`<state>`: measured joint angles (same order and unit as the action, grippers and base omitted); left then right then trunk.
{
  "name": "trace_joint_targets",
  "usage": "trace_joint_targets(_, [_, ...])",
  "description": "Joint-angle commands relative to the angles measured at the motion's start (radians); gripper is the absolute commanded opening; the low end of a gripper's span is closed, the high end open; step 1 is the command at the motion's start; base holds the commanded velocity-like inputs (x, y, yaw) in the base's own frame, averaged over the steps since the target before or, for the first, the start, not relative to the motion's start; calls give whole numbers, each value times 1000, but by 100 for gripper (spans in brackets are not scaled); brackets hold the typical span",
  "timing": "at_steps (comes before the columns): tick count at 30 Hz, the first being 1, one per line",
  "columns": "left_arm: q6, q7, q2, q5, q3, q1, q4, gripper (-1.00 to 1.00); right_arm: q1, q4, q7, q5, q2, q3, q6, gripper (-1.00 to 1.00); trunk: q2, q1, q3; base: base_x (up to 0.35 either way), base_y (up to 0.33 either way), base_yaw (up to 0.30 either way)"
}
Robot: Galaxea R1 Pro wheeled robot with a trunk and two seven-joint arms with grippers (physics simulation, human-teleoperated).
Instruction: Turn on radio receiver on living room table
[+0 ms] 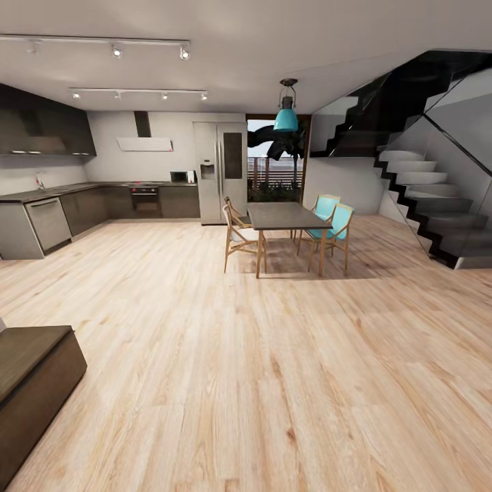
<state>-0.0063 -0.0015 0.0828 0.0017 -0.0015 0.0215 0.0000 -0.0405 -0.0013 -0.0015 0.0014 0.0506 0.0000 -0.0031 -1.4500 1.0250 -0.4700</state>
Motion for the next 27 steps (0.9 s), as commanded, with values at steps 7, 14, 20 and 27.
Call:
trace_joint_targets(7, [0,0,0,0,0,0,0,100,0,1,0,0,0,0,-13,100,0,0,0,0,0,0])
trace_joint_targets(14, [0,0,5,1,2,0,0,100,-1,-32,-1,0,-7,0,-52,100,0,0,0,0,0,0])
trace_joint_targets(20, [-14,-3,9,2,-2,0,-7,100,-2,-270,0,0,-29,0,-69,100,0,0,0,0,0,0])
trace_joint_targets(27, [-68,13,-5,0,1,0,-238,100,-9,-417,5,1,-62,-1,-64,100,0,0,0,0,0,0])
